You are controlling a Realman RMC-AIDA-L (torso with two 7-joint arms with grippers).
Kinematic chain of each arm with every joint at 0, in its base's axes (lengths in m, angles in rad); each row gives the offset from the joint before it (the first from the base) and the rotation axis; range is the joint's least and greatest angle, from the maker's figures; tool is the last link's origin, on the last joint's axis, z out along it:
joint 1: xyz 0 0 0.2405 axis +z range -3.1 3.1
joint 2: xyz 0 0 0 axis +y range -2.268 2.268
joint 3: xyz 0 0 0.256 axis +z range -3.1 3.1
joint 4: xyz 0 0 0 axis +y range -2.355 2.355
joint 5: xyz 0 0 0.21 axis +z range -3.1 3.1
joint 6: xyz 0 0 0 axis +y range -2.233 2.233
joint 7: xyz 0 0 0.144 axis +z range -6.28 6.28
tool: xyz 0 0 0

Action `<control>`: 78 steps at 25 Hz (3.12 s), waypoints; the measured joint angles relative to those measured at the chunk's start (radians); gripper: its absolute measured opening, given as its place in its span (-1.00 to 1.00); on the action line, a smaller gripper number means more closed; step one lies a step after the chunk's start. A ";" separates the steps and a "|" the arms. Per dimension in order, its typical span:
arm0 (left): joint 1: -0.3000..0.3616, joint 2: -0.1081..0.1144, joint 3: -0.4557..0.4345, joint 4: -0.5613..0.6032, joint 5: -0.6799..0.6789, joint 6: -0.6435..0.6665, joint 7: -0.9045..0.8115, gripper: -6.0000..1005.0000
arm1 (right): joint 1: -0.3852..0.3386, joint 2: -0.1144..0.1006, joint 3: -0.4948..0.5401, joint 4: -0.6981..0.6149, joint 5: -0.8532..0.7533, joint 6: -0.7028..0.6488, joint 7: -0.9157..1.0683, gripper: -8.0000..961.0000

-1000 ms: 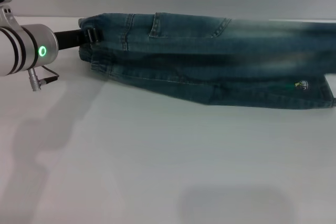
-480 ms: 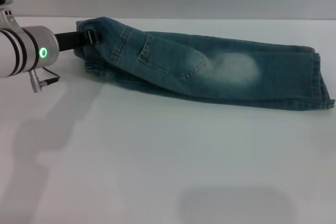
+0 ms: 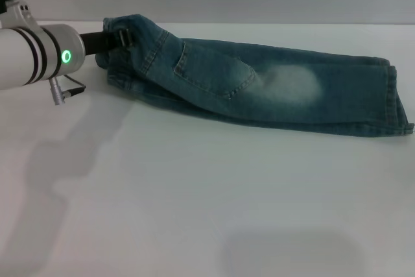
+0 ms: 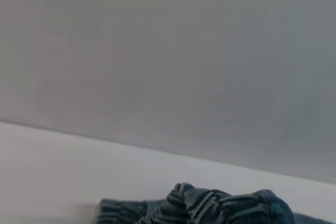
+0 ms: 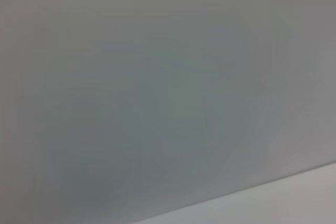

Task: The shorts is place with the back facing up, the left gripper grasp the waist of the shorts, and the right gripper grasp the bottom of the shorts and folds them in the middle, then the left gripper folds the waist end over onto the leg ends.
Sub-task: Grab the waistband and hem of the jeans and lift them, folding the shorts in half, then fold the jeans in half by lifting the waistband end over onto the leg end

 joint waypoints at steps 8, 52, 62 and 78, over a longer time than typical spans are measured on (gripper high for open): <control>-0.009 -0.001 0.005 0.010 -0.012 0.059 0.051 -0.24 | 0.009 0.000 -0.007 -0.028 0.004 0.055 -0.037 -0.98; -0.018 0.006 -0.166 0.011 0.126 -0.170 0.150 0.69 | 0.072 0.005 -0.052 -0.187 0.004 0.145 -0.142 -0.98; -0.040 0.002 -0.160 0.089 0.124 -0.140 0.219 0.69 | 0.067 0.005 -0.052 -0.195 0.017 0.163 -0.142 -0.98; -0.152 0.001 -0.147 0.276 0.118 -0.069 0.258 0.70 | 0.053 0.007 -0.052 -0.203 0.043 0.185 -0.143 -0.98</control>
